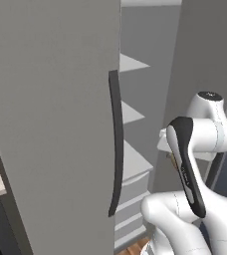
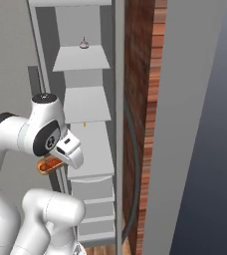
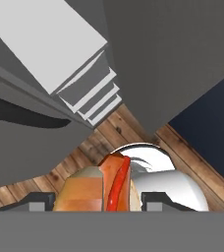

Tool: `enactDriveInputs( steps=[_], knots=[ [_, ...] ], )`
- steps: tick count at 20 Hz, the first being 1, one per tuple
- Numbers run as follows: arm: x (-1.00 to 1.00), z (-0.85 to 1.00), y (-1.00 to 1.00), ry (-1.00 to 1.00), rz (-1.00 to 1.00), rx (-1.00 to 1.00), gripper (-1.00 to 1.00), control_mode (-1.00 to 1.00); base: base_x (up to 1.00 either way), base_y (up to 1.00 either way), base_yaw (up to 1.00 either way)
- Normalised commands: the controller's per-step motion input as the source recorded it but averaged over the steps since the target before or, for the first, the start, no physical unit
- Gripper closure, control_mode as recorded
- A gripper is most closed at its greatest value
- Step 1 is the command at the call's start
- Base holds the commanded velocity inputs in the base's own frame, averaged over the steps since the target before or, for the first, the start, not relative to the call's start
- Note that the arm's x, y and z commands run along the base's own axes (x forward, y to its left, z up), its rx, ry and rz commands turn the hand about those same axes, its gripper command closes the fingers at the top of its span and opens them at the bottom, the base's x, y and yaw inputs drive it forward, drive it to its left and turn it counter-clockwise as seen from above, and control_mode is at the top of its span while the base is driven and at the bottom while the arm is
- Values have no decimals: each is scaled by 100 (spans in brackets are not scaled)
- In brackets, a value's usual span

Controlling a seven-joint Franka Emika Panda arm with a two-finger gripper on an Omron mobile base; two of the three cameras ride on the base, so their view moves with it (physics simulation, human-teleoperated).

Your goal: Store the hot dog in the freezer for long-term storage. Close the freezer door after placing the cooked food.

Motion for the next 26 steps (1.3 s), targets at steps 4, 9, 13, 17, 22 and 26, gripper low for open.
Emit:
enactDriveInputs(
  steps=[4, 9, 13, 17, 22, 26],
  knots=[
    [0, 0, 0, 0, 0, 0, 100, 100, 45, 0, -3],
    [0, 0, 0, 0, 0, 0, 100, 100, 38, 1, 0],
    [0, 0, 0, 0, 0, 0, 100, 100, 46, 21, 0],
    [0, 0, 0, 0, 0, 0, 100, 100, 52, 18, 0],
    [0, 0, 0, 0, 0, 0, 100, 100, 54, 14, 0],
    [0, 0, 0, 0, 0, 0, 100, 100, 43, 37, 0]
  ],
)
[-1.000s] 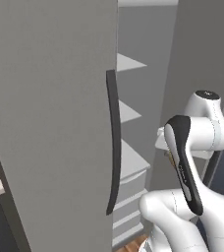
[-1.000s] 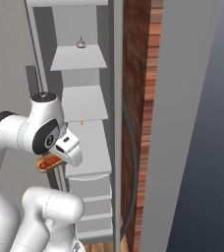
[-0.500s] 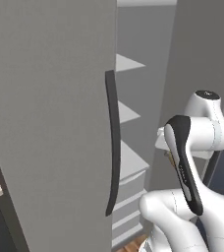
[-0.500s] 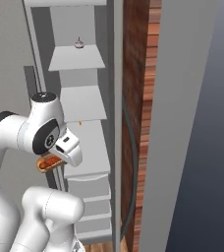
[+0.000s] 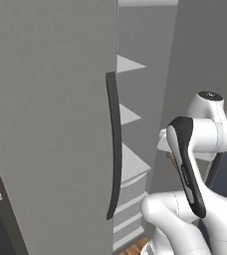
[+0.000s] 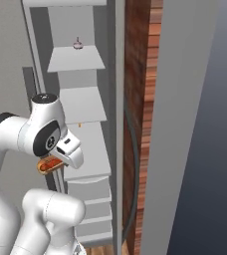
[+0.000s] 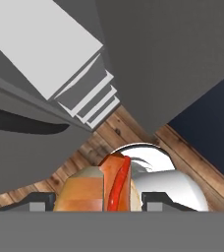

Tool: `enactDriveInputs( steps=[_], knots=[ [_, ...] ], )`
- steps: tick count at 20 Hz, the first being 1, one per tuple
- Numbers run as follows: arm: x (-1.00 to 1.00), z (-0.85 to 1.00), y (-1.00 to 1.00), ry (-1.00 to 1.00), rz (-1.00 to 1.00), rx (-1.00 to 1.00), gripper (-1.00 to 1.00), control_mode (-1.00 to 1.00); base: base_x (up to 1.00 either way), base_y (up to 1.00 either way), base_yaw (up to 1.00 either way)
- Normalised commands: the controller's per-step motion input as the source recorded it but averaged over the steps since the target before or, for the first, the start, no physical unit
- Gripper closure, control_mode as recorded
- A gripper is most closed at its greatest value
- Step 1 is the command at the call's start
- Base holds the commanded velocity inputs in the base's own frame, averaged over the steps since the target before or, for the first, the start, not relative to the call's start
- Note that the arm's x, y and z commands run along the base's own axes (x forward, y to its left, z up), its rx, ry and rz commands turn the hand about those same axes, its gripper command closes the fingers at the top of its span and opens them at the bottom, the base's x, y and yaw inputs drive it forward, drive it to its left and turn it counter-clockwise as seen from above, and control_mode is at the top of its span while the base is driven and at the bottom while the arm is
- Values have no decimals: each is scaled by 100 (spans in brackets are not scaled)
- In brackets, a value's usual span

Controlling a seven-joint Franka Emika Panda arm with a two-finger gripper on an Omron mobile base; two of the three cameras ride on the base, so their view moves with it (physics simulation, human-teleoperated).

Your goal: Store the hot dog in the freezer for long-term storage. Close the freezer door after placing the cooked food.

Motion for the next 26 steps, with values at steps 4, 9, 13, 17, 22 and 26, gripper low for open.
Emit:
enactDriveInputs(
  steps=[4, 9, 13, 17, 22, 26],
  knots=[
    [0, 0, 0, 0, 0, 0, 100, 100, 0, 30, 0],
    [0, 0, 0, 0, 0, 0, 100, 100, -18, 13, 0],
    [0, 0, 0, 0, 0, 0, 100, 100, -19, 0, 0],
    [0, 0, 0, 0, 0, 0, 100, 100, -36, 19, 1],
    [0, 0, 0, 0, 0, 0, 100, 100, -5, 23, 15],
    [0, 0, 0, 0, 0, 0, 100, 100, 7, 2, 18]
  ],
)
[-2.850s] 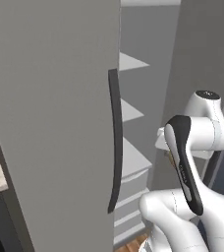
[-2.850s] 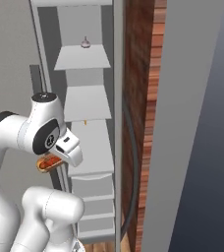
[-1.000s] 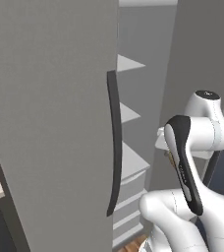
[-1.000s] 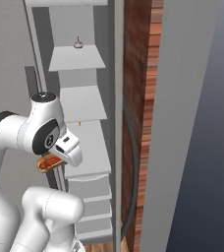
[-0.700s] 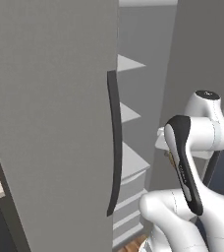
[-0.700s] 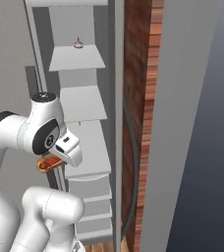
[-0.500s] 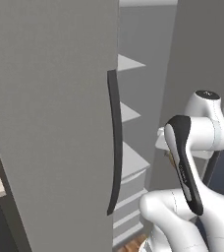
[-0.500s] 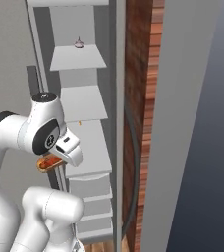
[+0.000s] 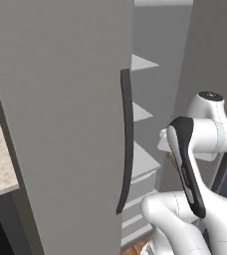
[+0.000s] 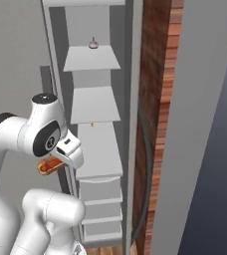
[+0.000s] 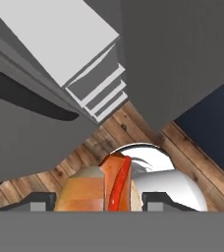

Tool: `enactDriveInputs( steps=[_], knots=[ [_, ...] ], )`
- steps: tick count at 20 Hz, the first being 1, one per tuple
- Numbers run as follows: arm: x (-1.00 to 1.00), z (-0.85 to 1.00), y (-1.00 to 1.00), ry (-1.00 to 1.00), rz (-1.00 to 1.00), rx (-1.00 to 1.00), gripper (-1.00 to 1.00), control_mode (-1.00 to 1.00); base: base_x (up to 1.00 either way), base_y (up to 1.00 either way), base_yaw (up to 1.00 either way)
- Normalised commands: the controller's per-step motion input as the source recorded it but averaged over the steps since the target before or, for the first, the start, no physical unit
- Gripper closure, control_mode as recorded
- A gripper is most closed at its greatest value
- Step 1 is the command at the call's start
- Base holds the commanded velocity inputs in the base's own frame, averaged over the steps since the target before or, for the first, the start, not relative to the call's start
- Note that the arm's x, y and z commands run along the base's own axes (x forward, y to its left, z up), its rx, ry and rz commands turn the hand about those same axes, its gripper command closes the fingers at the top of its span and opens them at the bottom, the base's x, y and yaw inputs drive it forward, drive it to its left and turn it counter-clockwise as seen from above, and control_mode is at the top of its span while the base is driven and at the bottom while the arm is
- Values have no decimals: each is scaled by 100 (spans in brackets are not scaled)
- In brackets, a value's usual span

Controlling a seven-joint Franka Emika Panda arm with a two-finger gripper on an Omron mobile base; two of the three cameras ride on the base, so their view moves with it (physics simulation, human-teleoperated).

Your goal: Store the hot dog in the freezer for long-term storage. Close the freezer door after placing the cooked food.

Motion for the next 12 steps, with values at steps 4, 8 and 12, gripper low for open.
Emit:
enactDriveInputs(
  steps=[4, 8, 12],
  knots=[
    [0, 0, 0, 0, 0, 0, 100, 100, 46, -5, 17],
    [0, 0, 0, 0, 0, 0, 100, 100, 55, -6, 14],
    [0, 0, 0, 0, 0, 0, 100, 100, 36, -14, 10]
  ],
)
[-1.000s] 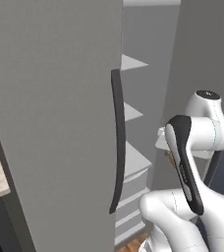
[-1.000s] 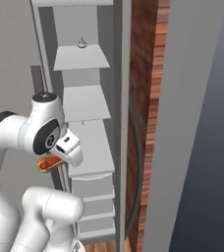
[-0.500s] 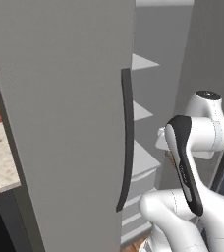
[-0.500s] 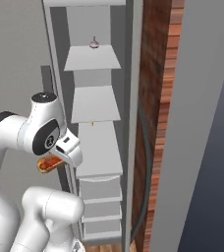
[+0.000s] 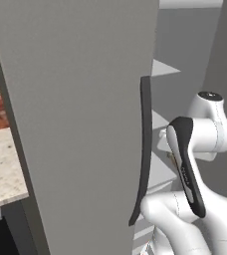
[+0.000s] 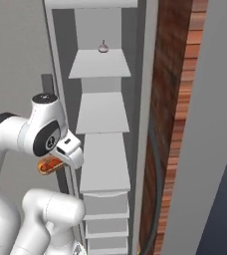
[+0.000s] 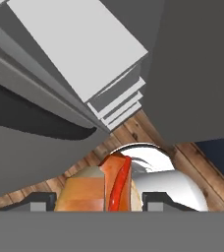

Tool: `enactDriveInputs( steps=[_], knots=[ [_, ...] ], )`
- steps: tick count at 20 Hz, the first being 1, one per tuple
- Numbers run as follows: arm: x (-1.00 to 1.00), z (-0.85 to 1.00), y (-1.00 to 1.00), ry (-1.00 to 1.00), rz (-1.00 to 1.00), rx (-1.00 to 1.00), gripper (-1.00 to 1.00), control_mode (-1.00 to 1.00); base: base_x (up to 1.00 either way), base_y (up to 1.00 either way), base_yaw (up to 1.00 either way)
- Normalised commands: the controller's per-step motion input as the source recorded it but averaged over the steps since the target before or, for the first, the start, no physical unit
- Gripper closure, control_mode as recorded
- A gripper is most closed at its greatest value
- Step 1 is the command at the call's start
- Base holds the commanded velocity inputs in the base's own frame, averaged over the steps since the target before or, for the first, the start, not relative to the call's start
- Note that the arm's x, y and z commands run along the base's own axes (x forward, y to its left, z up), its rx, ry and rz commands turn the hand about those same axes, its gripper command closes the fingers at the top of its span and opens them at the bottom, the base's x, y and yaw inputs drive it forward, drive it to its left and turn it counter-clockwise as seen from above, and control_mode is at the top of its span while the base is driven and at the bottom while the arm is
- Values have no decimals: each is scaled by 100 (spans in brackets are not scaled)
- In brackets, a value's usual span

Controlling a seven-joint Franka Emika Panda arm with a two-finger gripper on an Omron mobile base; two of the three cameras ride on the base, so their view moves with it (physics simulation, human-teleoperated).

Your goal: Store the hot dog in the freezer for long-term storage. Close the freezer door after placing the cooked food.

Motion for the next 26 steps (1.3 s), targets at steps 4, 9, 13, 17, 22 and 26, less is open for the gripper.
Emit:
enactDriveInputs(
  steps=[4, 9, 13, 17, 22, 26],
  knots=[
    [0, 0, 0, 0, 0, 0, 100, 100, 1, -33, 4],
    [0, 0, 0, 0, 0, 0, 100, 100, 0, -44, 4],
    [0, 0, 0, 0, 0, 0, 100, 100, 0, -47, 5],
    [0, 0, 0, 0, 0, 0, 100, 100, 0, -26, 5],
    [0, 0, 0, 0, 0, 0, 100, 100, 0, -2, 4],
    [0, 0, 0, 0, 0, 0, 100, 100, 0, 0, 4]
  ],
)
